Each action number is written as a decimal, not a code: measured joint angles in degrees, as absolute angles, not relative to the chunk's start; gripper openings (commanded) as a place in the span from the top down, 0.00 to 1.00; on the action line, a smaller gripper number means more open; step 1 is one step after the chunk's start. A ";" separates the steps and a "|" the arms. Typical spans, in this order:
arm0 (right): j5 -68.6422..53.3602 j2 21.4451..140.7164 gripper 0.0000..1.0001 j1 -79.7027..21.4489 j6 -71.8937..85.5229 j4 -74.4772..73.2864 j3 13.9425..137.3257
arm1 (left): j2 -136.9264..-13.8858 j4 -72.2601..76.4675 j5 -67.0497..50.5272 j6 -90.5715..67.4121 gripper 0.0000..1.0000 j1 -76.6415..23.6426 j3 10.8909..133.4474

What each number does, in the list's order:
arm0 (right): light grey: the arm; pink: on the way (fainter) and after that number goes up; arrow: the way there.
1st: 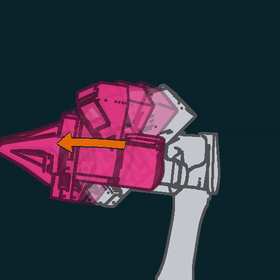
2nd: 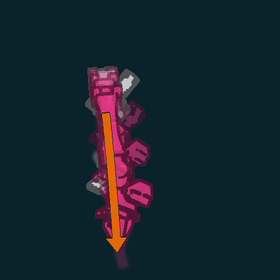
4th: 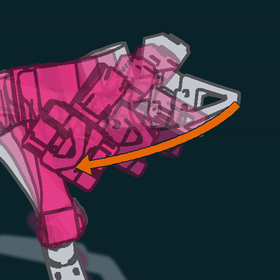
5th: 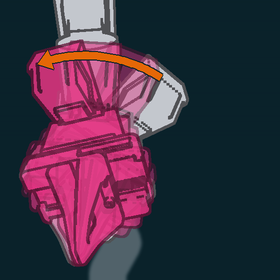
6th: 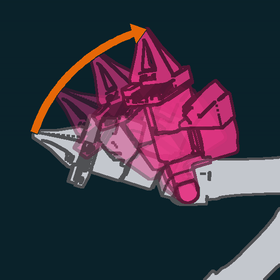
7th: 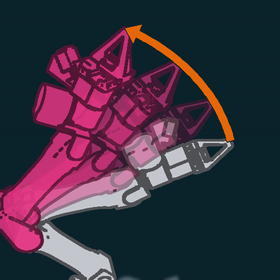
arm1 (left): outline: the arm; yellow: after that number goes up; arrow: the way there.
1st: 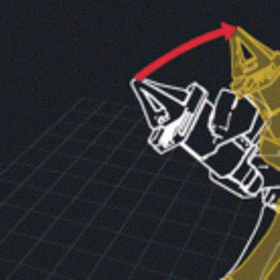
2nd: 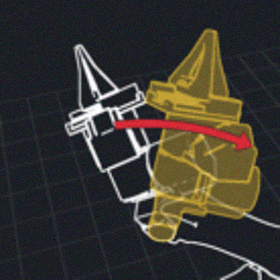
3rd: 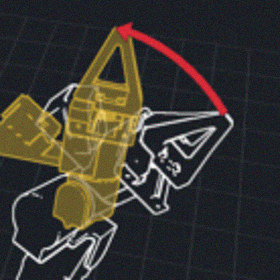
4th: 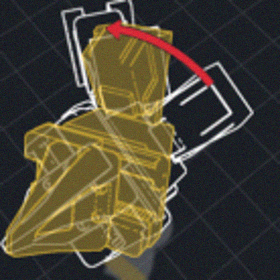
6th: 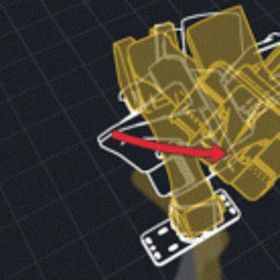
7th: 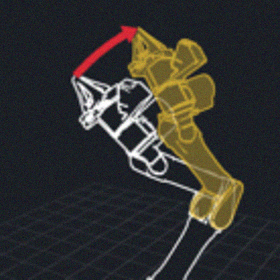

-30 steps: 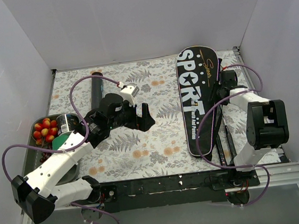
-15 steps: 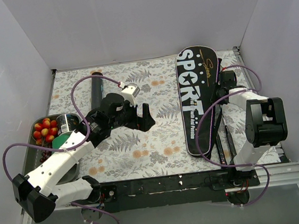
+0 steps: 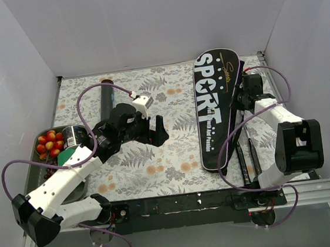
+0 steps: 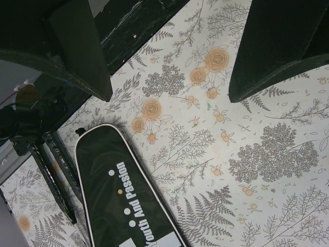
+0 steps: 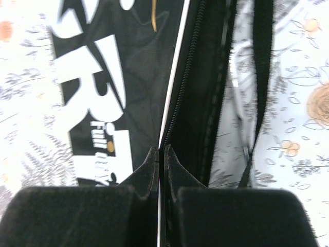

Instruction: Pack up the badminton gear

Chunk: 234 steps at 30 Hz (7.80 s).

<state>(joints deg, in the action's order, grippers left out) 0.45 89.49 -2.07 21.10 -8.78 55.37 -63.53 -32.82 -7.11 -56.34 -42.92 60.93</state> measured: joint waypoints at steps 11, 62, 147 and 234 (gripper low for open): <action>0.10 83.31 0.99 -17.23 25.34 -10.59 58.26 | -64.18 -34.76 -5.91 -54.85 0.02 -42.98 63.48; 14.70 97.97 0.99 -43.20 51.72 -13.39 72.20 | -93.73 -52.21 50.74 -91.50 0.02 -68.84 67.85; 12.69 76.53 0.44 -12.38 23.27 -24.97 54.52 | -76.62 -14.50 35.92 -65.87 1.00 -50.94 45.23; 16.14 65.23 0.99 -35.38 36.88 -33.04 54.15 | -80.47 -16.29 24.86 -70.78 1.00 -43.88 52.38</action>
<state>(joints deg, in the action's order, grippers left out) 16.14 65.23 -35.38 36.88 -33.04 54.15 -80.47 -16.29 24.86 -70.78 -43.88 52.38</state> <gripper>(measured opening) 0.045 0.047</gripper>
